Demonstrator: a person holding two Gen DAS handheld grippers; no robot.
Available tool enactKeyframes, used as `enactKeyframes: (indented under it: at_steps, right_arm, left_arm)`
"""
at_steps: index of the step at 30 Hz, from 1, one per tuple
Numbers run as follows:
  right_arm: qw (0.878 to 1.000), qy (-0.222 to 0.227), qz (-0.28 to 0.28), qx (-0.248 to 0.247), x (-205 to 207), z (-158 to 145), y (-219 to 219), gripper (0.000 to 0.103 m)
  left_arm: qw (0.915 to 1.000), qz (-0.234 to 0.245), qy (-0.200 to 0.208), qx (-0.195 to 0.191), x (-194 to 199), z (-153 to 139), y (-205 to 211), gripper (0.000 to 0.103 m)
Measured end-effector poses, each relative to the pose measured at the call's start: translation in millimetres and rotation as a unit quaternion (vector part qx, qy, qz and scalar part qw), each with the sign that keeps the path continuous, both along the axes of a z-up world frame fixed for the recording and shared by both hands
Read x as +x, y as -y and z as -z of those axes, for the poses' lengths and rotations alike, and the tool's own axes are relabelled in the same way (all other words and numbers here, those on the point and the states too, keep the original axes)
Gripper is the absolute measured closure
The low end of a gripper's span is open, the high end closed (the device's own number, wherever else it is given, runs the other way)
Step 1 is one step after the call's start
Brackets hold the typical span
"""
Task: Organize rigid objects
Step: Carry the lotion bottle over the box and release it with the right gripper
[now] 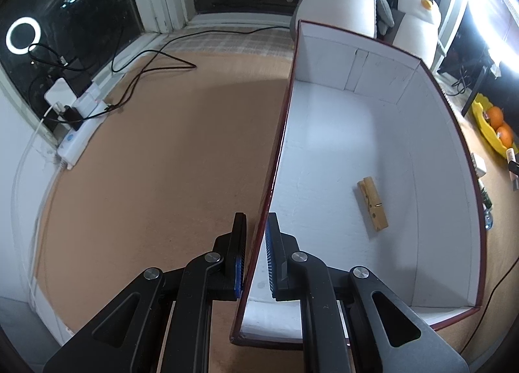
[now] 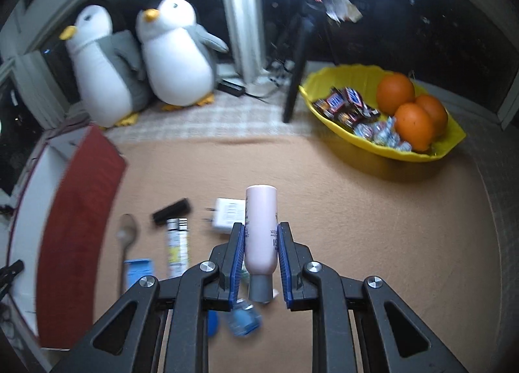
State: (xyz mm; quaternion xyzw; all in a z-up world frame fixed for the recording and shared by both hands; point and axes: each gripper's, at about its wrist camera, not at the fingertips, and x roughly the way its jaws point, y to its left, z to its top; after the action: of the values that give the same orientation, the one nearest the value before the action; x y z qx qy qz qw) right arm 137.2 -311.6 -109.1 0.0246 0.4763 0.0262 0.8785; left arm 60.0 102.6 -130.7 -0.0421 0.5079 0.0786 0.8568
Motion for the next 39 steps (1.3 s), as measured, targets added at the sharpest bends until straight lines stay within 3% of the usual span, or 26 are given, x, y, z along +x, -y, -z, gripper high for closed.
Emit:
enactKeyframes:
  at_steps: [6,14,26,39]
  right_arm:
    - [0.997,0.036,-0.059,0.017,-32.3,-37.2,-57.3,0.085]
    - [0.987,0.054,-0.153,0.019,-73.2,-55.0,-140.8,0.085]
    - [0.970,0.044,-0.241,0.011,-104.0,-42.8,-228.4,0.085]
    - [0.967,0.031,-0.252,0.008,-102.0,-27.4,-263.0,0.085]
  left_arm:
    - [0.9997,0.003,0.020,-0.015,-5.8,-7.4,-3.4,0.093]
    - [0.9989,0.008,0.040,-0.025,-13.2,-14.0,-5.7,0.096]
    - [0.9979,0.007,0.051,-0.040,-17.0,-14.3,-9.5,0.097]
    - [0.9976,0.008,0.054,-0.044,-17.7,-14.7,-9.6,0.097]
